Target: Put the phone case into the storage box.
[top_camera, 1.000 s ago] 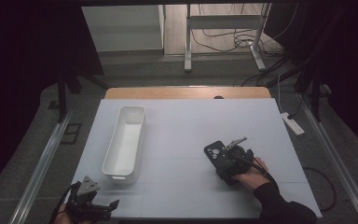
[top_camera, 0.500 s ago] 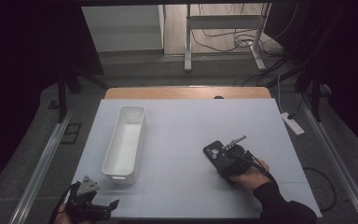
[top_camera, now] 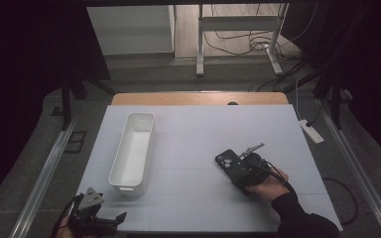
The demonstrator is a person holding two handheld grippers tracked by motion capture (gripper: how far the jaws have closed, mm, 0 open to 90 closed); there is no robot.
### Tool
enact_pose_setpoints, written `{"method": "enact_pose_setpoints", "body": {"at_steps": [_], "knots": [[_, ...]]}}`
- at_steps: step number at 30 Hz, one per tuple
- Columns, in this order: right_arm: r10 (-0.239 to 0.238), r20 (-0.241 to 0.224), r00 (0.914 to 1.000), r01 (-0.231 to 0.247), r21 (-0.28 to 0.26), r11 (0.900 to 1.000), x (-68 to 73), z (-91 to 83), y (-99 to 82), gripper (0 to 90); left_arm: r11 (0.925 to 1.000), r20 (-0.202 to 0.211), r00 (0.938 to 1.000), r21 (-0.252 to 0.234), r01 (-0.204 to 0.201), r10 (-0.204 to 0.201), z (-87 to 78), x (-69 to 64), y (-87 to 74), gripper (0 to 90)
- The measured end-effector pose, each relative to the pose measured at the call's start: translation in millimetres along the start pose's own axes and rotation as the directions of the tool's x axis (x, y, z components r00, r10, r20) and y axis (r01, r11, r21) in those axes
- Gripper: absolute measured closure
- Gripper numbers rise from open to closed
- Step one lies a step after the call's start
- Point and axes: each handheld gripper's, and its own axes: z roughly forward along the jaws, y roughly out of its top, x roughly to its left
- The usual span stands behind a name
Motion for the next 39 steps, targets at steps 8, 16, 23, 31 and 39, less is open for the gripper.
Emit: {"method": "enact_pose_setpoints", "body": {"at_steps": [8,16,23,31,39], "knots": [[-0.013,-0.018,0.9998,0.012,-0.049,0.9987,-0.1,-9.6,-1.2,15.2,0.9997,0.040,0.9991,-0.022,-0.010,0.011,-1.8,-0.6,0.8,0.0],[-0.025,-0.049,0.9985,0.020,-0.086,0.9961,-2.3,-19.4,-4.2,15.2,0.9961,0.105,0.9945,-0.088,0.004,0.005,-8.5,0.8,4.5,0.0],[-0.054,-0.077,0.9956,0.044,-0.123,0.9914,-2.0,-29.3,-7.6,15.1,0.9911,0.153,0.9880,-0.133,-0.003,0.024,-13.1,-0.7,10.8,0.0],[-0.092,-0.092,0.9915,0.077,-0.156,0.9847,1.4,-38.1,-9.7,15.1,0.9807,0.213,0.9749,-0.194,-0.022,0.064,-17.4,-5.4,27.8,0.0],[-0.119,-0.126,0.9849,0.096,-0.178,0.9793,4.5,-46.0,-14.1,15.5,0.9725,0.234,0.9612,-0.212,-0.097,0.147,-10.3,-13.8,47.2,0.0]]}}
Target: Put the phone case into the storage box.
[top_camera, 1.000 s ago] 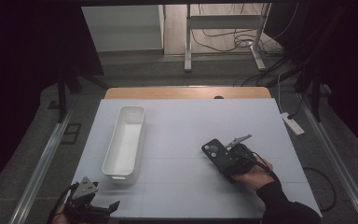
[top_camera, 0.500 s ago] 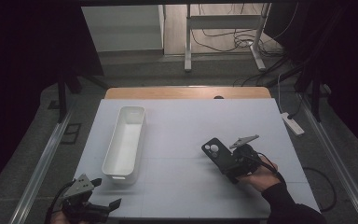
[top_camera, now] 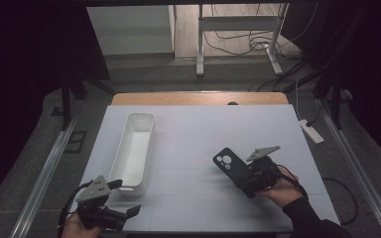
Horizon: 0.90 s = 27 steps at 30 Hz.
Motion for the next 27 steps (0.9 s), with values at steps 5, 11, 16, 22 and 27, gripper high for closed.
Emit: {"method": "enact_pose_setpoints", "body": {"at_steps": [5,11,16,22,27], "knots": [[-0.016,-0.012,0.9998,0.016,-0.012,0.9998,2.8,-3.3,-1.0,15.5,0.9989,0.042,0.9982,0.014,-0.044,0.044,12.1,-3.1,13.3,0.0],[-0.036,-0.032,0.9989,0.035,-0.041,0.9985,5.7,-9.2,-2.0,15.6,0.9987,0.072,0.9962,0.008,-0.050,0.049,22.7,-3.7,26.8,0.0],[-0.068,-0.061,0.9958,0.064,-0.071,0.9954,9.3,-14.4,-3.2,15.6,0.9979,0.098,0.9932,0.005,-0.064,0.064,29.0,-3.2,37.5,0.2],[-0.100,-0.104,0.9896,0.090,-0.096,0.9913,14.4,-18.5,-4.0,15.5,0.9943,0.129,0.9859,-0.007,-0.107,0.107,36.9,-3.7,49.4,0.0],[-0.122,-0.134,0.9835,0.106,-0.118,0.9873,15.8,-20.9,-4.7,15.4,0.9893,0.140,0.9793,-0.021,-0.145,0.146,44.1,-5.8,57.8,0.0]]}}
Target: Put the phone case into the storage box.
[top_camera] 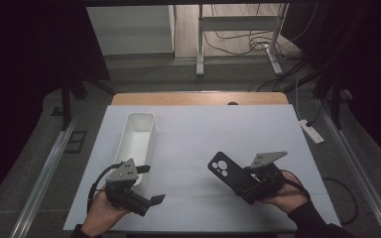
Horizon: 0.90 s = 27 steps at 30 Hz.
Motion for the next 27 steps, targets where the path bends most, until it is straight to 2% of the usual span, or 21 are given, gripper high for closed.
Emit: {"method": "enact_pose_setpoints", "body": {"at_steps": [8,17,25,27], "knots": [[-0.013,-0.039,0.9991,0.013,-0.015,0.9998,3.9,-2.1,-0.8,15.4,0.9996,0.063,0.9977,-0.020,-0.021,0.023,15.4,5.4,10.5,0.0],[-0.039,-0.069,0.9968,0.037,-0.029,0.9989,10.3,-2.4,0.5,15.3,0.9972,0.092,0.9932,-0.030,-0.068,0.071,30.3,6.5,22.9,0.0],[-0.054,-0.092,0.9943,0.052,-0.025,0.9984,15.4,0.3,1.7,15.3,0.9966,0.131,0.9884,-0.039,-0.073,0.077,43.0,6.5,31.4,0.0],[-0.054,-0.100,0.9936,0.051,-0.028,0.9983,16.3,0.5,2.0,15.3,0.9968,0.157,0.9851,-0.050,-0.063,0.070,46.5,6.6,33.8,0.0]]}}
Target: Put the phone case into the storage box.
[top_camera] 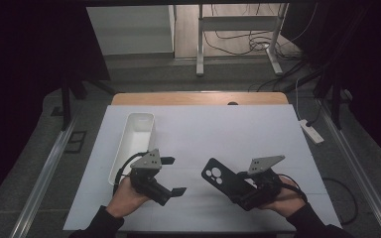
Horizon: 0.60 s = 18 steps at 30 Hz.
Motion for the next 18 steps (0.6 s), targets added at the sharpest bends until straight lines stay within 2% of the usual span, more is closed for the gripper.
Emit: {"method": "enact_pose_setpoints", "body": {"at_steps": [5,10,13,18], "knots": [[-0.010,-0.026,0.9996,0.010,-0.003,0.9999,4.1,2.6,1.1,15.2,0.9997,0.018,0.9996,-0.011,-0.022,0.022,6.3,-2.7,1.9,0.0],[-0.028,-0.044,0.9987,0.028,-0.007,0.9996,7.1,4.7,1.7,15.2,0.9989,0.001,0.9989,0.009,-0.046,0.046,11.8,-7.4,-0.9,0.0],[-0.028,-0.064,0.9975,0.027,-0.016,0.9995,9.8,6.4,2.4,15.1,0.9989,0.013,0.9988,0.009,-0.046,0.046,14.1,-8.0,-4.2,0.0],[-0.065,-0.096,0.9933,0.063,-0.026,0.9977,16.2,11.4,4.4,15.1,0.9981,0.021,0.9983,0.025,-0.056,0.055,18.6,-8.6,-8.0,0.0]]}}
